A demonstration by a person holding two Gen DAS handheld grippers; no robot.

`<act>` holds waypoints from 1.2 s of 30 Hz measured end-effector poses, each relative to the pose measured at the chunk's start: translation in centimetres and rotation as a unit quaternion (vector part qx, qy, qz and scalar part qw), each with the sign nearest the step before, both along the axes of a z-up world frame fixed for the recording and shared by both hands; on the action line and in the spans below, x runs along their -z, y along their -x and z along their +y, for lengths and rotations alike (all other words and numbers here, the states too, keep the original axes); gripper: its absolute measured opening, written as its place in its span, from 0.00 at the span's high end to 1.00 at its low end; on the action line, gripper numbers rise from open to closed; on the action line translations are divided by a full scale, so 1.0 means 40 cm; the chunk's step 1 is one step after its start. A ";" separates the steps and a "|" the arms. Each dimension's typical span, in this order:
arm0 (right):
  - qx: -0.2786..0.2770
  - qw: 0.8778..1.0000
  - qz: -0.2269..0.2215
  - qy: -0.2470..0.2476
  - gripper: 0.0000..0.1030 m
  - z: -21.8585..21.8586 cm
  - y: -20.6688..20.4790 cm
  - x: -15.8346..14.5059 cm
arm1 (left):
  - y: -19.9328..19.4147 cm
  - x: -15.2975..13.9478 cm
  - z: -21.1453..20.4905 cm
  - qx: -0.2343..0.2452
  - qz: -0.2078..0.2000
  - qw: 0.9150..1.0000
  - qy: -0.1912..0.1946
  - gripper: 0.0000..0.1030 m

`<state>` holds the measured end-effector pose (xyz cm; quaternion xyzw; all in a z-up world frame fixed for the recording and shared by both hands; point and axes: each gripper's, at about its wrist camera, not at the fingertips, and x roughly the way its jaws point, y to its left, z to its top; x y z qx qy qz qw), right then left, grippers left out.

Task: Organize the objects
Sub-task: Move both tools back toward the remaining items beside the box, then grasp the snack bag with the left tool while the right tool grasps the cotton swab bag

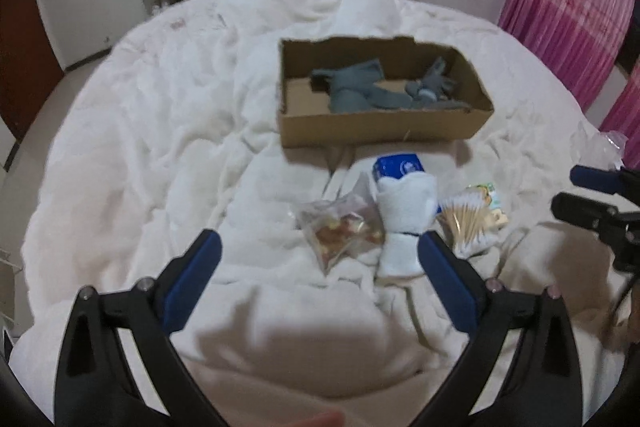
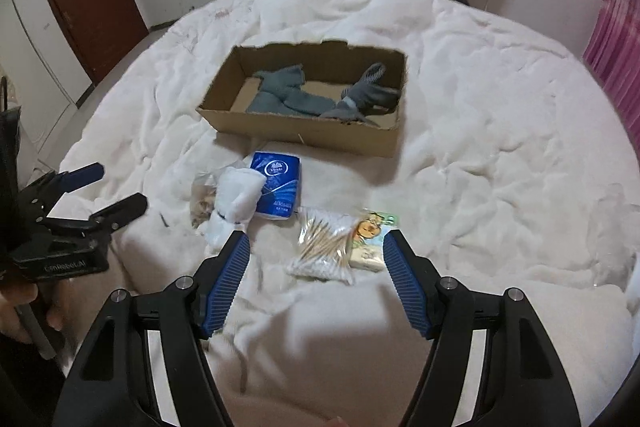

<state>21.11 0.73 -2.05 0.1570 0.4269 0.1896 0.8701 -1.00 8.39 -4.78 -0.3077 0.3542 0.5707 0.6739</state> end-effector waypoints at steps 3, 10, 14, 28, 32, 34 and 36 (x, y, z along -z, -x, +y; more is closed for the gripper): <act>-0.013 1.000 0.024 -0.006 0.30 0.020 -0.043 0.040 | -0.006 0.041 0.054 0.015 -0.034 0.999 0.032 0.03; -0.009 0.997 0.071 -0.025 0.30 0.046 -0.120 0.137 | 0.001 0.123 0.151 0.013 -0.033 0.997 0.075 0.03; -0.019 0.996 0.089 -0.019 0.30 0.072 -0.150 0.170 | 0.021 0.157 0.175 0.015 -0.042 0.994 0.100 0.03; -0.040 0.992 0.121 -0.009 0.30 0.122 -0.190 0.249 | -0.037 0.230 0.213 0.079 -0.003 0.989 0.122 0.05; -0.039 0.993 0.113 -0.010 0.33 0.120 -0.180 0.253 | -0.063 0.230 0.202 0.103 0.015 0.988 0.113 0.10; -0.039 0.993 0.110 -0.014 0.43 0.118 -0.173 0.259 | -0.066 0.227 0.197 0.108 0.017 0.988 0.112 0.13; -0.037 0.993 0.111 -0.015 0.50 0.118 -0.165 0.267 | -0.066 0.221 0.188 0.111 0.017 0.988 0.109 0.16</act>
